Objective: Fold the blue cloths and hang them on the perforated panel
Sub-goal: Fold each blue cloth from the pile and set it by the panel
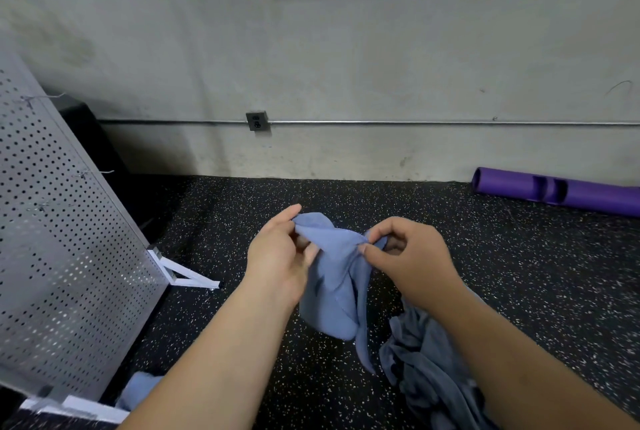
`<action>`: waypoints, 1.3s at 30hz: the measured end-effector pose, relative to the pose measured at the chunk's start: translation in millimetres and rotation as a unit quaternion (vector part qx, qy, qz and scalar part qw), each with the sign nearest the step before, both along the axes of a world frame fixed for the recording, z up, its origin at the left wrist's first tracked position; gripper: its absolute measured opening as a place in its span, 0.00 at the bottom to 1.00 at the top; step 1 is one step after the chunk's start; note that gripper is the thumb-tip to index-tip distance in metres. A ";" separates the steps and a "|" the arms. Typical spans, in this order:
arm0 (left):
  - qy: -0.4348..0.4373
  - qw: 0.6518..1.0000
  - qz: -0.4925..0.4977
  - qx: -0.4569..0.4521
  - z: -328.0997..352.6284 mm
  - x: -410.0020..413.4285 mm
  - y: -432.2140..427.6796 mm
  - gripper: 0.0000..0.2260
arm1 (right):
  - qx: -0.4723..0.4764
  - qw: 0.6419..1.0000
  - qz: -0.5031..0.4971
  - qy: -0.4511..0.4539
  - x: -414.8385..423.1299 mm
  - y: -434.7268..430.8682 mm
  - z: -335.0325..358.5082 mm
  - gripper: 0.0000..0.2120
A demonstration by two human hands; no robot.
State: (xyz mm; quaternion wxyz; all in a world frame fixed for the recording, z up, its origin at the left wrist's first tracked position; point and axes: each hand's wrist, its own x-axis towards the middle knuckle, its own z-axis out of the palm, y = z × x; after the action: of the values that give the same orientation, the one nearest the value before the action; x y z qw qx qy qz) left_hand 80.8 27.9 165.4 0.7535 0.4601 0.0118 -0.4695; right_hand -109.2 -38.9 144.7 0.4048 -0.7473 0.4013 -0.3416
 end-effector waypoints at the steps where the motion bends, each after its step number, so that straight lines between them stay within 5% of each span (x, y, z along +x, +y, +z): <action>1: -0.047 0.999 0.001 0.026 -2.2 2.3 1.1 0.15 | 0.000 1.000 -0.003 -0.008 -2.7 -2.2 1.7 0.08; 8: -0.330 0.925 -0.128 0.136 -10.9 15.8 5.0 0.10 | -0.003 1.000 0.000 -0.022 -19.9 -13.9 8.8 0.12; 14: -0.642 0.666 -0.279 0.259 -13.9 32.6 13.2 0.09 | -0.004 1.000 0.010 0.008 -29.3 -18.8 13.1 0.11; 17: -0.695 0.588 -0.327 0.254 -19.1 25.3 15.6 0.07 | -0.011 1.000 0.022 0.014 -29.7 -18.3 15.7 0.13; 22: -0.662 0.673 -0.329 0.018 -25.7 -1.4 8.3 0.19 | -0.024 0.997 0.068 0.031 -27.8 -12.0 21.9 0.15; 25: -0.610 0.717 -0.331 -0.062 -25.5 -16.5 2.0 0.15 | -0.024 0.994 0.099 0.033 -28.1 -7.6 23.3 0.15; 32: -0.547 0.778 -0.305 -0.051 -29.4 -20.0 -1.6 0.05 | -0.042 0.992 0.105 0.050 -33.0 -10.9 18.3 0.12; 39: -0.575 0.774 -0.263 -0.029 -29.2 -18.3 -2.5 0.02 | -0.059 0.994 0.077 0.059 -29.6 -11.2 18.4 0.12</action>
State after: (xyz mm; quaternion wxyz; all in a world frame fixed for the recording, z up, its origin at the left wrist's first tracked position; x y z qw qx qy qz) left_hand 62.5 25.4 136.3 0.4798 0.6074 -0.5589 -0.2975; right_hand -138.9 -50.1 163.1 0.3606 -0.8174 0.3452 -0.2876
